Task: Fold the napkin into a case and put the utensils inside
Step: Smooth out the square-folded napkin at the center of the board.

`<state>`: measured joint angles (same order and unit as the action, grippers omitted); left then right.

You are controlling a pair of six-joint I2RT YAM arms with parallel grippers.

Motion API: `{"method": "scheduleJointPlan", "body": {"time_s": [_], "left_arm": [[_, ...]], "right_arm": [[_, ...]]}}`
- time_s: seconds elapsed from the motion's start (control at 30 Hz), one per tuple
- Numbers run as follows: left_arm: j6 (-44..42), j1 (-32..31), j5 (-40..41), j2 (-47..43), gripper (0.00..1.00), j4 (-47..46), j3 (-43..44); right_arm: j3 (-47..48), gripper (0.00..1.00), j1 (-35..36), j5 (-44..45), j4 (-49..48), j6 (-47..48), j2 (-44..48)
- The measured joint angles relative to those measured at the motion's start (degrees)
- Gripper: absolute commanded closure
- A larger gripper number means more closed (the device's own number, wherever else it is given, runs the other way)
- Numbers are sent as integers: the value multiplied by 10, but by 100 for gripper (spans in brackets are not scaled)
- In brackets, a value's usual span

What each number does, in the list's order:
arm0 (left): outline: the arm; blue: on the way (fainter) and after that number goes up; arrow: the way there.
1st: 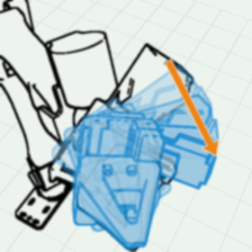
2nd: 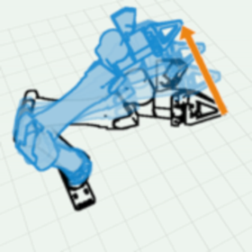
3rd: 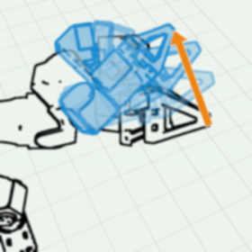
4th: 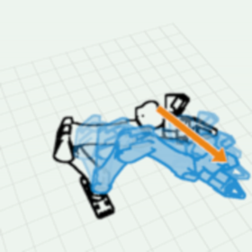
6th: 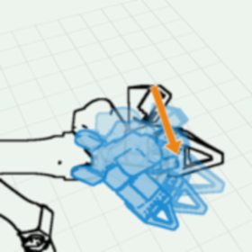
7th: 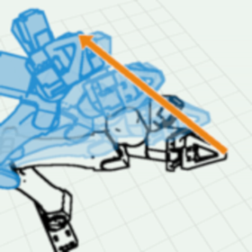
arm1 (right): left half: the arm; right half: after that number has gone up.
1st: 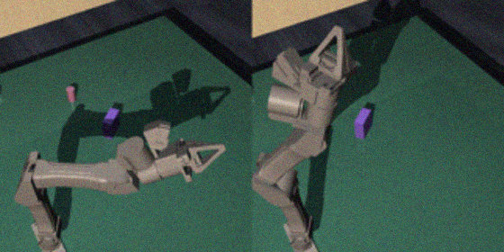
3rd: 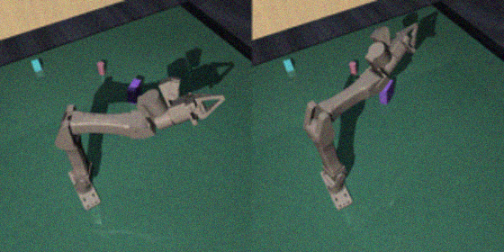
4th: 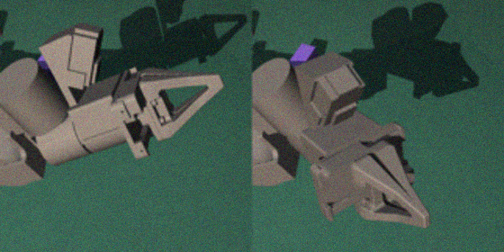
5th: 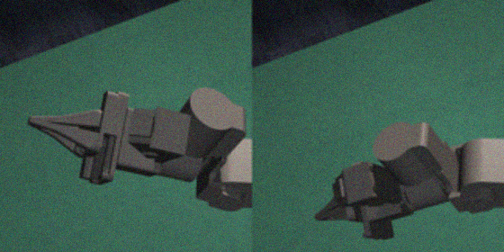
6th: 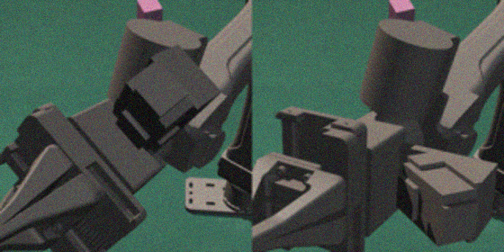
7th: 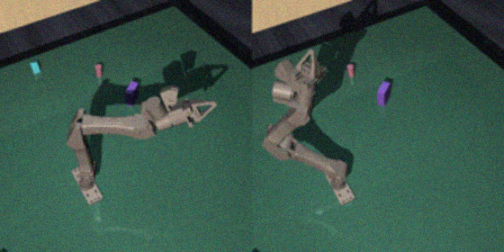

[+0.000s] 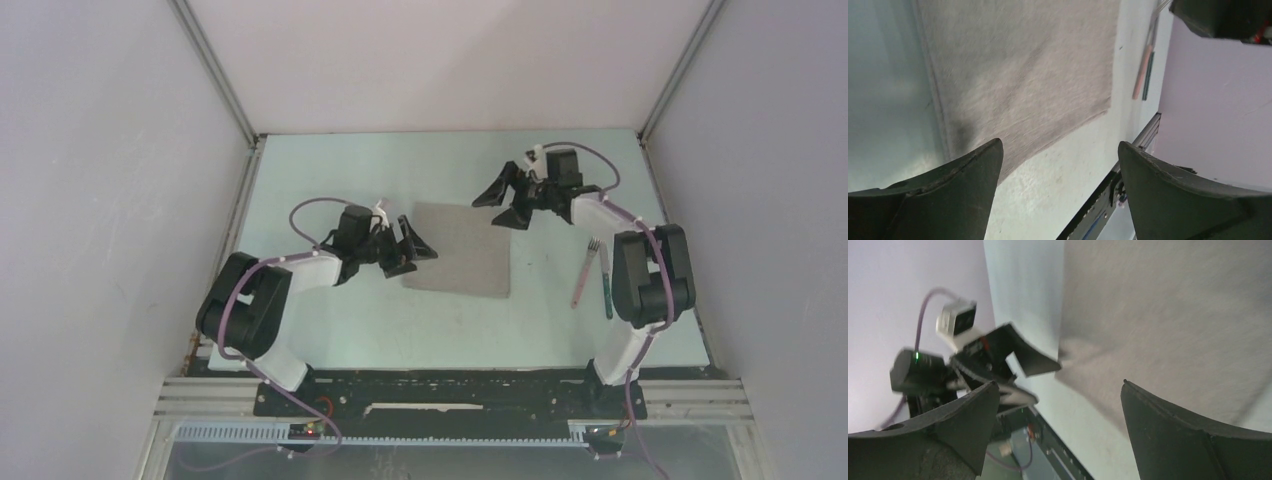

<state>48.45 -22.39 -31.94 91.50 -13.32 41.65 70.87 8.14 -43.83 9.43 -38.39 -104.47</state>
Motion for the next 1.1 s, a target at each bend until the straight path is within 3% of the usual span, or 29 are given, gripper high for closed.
{"method": "scheduleJointPlan", "body": {"time_s": [0.17,0.4,0.7,0.87,0.93,1.03,1.07,1.1], "left_arm": [[1,-7,-4,26,7,-19,-38],[26,-7,-6,32,6,-127,-94],[46,-10,-1,21,6,-250,-170],[56,-10,-1,21,5,-283,-188],[57,-10,-2,21,5,-285,-188],[62,-10,-5,12,4,-272,-188],[66,-10,-8,4,4,-257,-187],[66,-10,-11,-6,4,-233,-183]], "right_arm": [[-99,1,64,-33,-37,-9,25],[-222,4,46,-60,-69,-5,12],[-238,5,-25,-83,-44,48,22],[-242,5,-51,-28,16,81,70],[-246,14,-51,10,49,83,102],[-251,36,-31,49,87,72,156],[-256,52,-20,56,91,60,174],[-266,60,-6,64,92,42,195]]}}
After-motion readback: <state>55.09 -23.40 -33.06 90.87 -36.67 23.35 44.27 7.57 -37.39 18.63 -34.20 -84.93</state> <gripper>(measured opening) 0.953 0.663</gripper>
